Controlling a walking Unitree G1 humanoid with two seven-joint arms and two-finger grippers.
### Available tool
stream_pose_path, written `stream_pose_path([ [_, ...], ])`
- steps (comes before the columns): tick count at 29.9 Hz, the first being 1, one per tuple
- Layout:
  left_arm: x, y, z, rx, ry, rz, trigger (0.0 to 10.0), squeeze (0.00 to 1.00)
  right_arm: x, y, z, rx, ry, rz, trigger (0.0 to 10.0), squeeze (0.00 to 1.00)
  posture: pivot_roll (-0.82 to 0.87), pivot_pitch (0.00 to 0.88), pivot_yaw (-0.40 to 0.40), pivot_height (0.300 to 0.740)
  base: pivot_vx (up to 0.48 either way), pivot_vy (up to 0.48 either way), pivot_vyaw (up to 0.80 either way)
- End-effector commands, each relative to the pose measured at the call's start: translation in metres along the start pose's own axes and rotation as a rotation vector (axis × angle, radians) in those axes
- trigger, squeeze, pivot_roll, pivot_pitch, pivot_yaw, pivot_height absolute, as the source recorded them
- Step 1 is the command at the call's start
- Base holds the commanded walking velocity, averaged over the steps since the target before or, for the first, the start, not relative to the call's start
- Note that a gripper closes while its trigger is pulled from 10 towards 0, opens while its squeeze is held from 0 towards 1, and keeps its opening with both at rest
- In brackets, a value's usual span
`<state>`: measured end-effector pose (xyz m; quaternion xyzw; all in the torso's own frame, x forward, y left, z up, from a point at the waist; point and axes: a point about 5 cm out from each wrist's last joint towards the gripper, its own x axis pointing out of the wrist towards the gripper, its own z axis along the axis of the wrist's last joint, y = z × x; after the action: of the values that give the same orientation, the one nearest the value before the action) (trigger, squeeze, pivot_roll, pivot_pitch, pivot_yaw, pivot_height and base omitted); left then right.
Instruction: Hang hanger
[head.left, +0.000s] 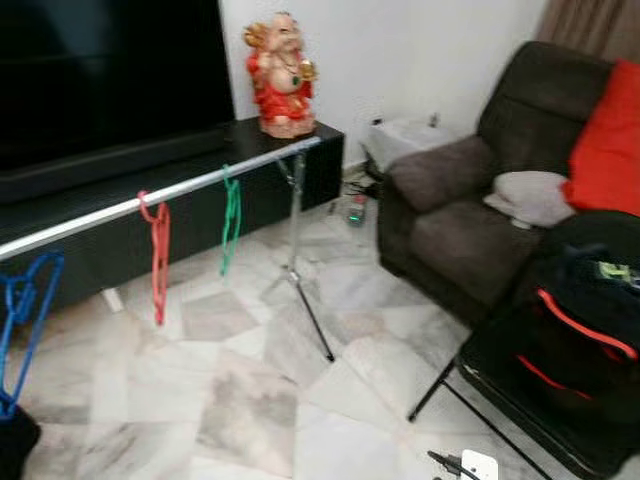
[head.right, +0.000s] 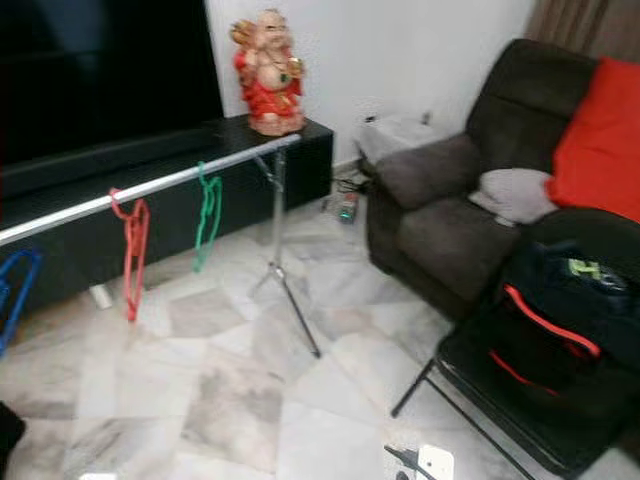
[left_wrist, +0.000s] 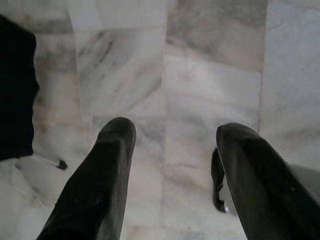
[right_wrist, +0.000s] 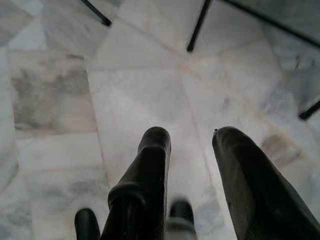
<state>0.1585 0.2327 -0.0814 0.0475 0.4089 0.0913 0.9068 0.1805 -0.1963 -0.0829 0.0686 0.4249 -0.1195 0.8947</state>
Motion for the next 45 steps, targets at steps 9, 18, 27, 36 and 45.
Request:
stream_pose_path([
  [9,0.001,-0.003,0.005,-0.008,-0.017,-0.007,10.0,0.0,0.0,-0.004,0.001,0.018,0.007,-0.017,10.0,0.0,0.09,0.0,0.021,0.74,0.282,0.0,-0.74],
  [18,0.002,-0.004,0.006,-0.01,-0.023,-0.009,10.0,0.0,0.001,-0.003,0.003,0.027,0.002,-0.017,10.0,0.0,0.08,0.0,0.021,0.74,0.278,0.0,-0.77],
  [27,0.002,-0.005,0.006,-0.008,-0.024,-0.012,10.0,0.0,0.002,0.001,0.009,0.036,-0.023,-0.008,10.0,0.0,0.08,0.0,0.022,0.74,0.169,0.0,-0.77],
  [36,0.001,-0.008,0.003,-0.003,-0.011,-0.019,10.0,0.0,0.004,0.006,0.034,0.057,-0.153,-0.008,10.0,0.0,0.07,0.0,0.019,0.74,0.0,0.0,-0.16],
  [45,0.0,-0.008,-0.001,-0.005,-0.001,-0.016,10.0,0.0,0.0,0.007,0.065,-0.046,-0.384,-0.025,10.0,0.0,0.06,0.0,0.004,0.74,0.0,0.0,0.0],
])
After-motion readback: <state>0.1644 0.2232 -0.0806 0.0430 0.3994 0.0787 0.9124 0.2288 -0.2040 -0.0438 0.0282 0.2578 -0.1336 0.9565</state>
